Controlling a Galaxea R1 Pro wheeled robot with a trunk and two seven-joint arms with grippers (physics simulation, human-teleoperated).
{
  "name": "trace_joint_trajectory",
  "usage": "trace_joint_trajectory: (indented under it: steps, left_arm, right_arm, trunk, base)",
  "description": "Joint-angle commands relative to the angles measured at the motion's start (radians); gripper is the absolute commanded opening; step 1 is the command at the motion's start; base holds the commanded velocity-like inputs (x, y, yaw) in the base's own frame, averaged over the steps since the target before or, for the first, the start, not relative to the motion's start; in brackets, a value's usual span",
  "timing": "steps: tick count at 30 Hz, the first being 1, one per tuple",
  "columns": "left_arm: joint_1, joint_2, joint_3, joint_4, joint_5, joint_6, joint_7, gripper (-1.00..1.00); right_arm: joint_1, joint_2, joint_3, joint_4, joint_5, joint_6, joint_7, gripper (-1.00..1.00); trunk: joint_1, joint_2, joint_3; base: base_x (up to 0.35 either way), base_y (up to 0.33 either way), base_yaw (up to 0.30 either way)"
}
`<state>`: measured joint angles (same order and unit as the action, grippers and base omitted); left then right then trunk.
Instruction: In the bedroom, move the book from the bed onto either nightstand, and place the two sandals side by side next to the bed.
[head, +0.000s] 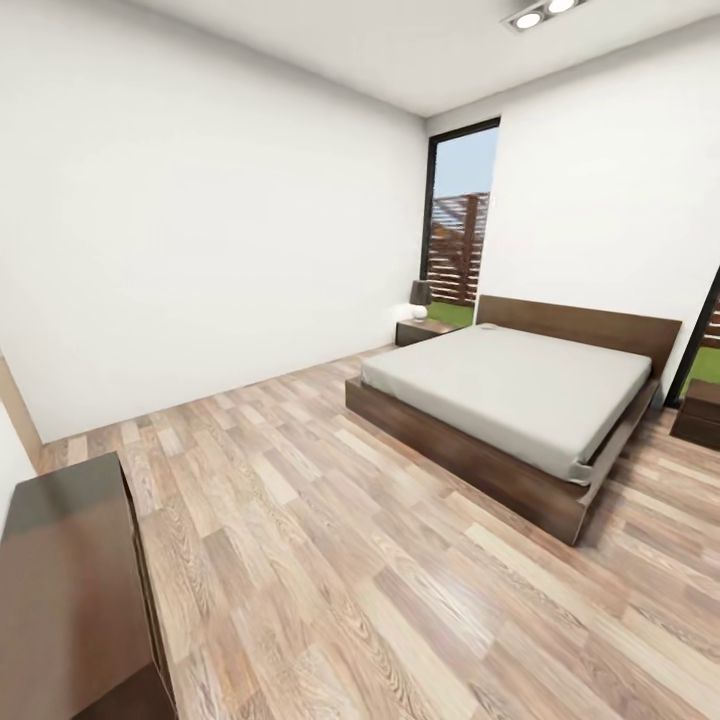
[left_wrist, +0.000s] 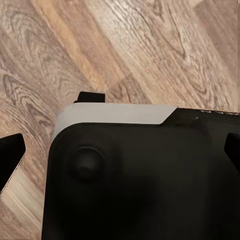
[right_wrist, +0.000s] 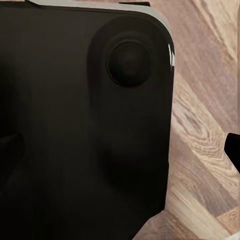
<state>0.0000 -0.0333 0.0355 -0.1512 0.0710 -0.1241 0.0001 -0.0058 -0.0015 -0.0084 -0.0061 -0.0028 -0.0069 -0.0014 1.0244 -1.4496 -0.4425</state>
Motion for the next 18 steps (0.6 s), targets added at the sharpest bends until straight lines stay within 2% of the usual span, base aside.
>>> trace_joint_trajectory:
  steps: [1,18]
  left_arm:
    - [0.0,0.0,0.003,-0.001,0.007,-0.002,0.0,1.0]
    - [0.0,0.0,0.003,-0.001,0.007,-0.002,0.0,1.0]
  right_arm:
    - [0.0,0.0,-0.001,0.0,0.0,-0.001,0.0,1.0]
    - [0.0,0.0,-0.001,0.0,0.0,-0.001,0.0,1.0]
  trunk:
    - [0.001,0.0,-0.001]
    - [0.001,0.0,-0.001]
  base:
    - [0.33,0.002,0.0]
    - [0.33,0.0,0.0]
